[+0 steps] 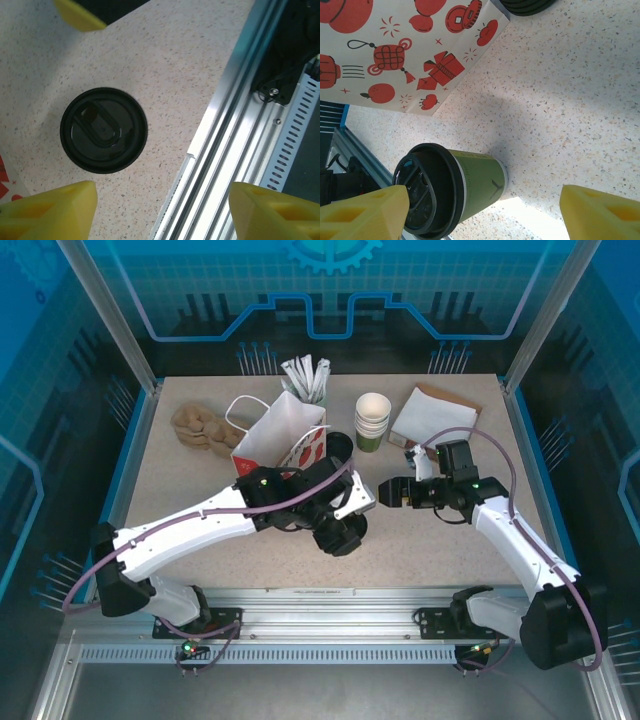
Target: Pack the takeout coffee
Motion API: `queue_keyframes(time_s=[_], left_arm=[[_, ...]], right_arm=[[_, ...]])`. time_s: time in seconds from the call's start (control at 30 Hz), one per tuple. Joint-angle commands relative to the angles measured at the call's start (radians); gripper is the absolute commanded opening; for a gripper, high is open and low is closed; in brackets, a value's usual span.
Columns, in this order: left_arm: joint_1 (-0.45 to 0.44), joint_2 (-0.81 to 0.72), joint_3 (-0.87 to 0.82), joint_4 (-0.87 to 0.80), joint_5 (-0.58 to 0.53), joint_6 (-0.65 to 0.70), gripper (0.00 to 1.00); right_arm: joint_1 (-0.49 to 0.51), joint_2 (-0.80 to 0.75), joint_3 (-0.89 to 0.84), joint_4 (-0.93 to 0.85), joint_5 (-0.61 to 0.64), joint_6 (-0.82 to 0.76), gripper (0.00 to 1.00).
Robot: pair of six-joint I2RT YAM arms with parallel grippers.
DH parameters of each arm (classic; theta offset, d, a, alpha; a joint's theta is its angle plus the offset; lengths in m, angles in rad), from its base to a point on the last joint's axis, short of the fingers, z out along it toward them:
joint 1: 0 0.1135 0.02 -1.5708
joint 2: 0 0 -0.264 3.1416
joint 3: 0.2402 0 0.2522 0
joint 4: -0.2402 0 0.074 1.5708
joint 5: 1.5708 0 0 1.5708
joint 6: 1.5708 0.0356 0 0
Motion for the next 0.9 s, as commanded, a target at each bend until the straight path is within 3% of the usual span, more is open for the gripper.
queue_keyframes(time_s=[0.0, 0.2, 0.5, 0.87], left_arm=[[-0.018, 0.008, 0.053, -0.041, 0.0, 0.069, 0.72], [0.018, 0.102, 0.105, -0.117, -0.06, 0.085, 0.74], [0.061, 0.298, 0.212, -0.181, -0.068, 0.11, 0.79], [0.096, 0.434, 0.309, -0.277, -0.066, 0.143, 0.81]], right_arm=[[-0.018, -0.004, 0.002, -0.032, 0.017, -0.023, 0.81], [-0.055, -0.019, 0.022, -0.049, 0.067, -0.018, 0.82], [-0.074, -0.145, -0.056, -0.073, 0.292, 0.015, 0.9], [-0.078, -0.196, -0.121, -0.057, 0.331, 0.029, 0.97]])
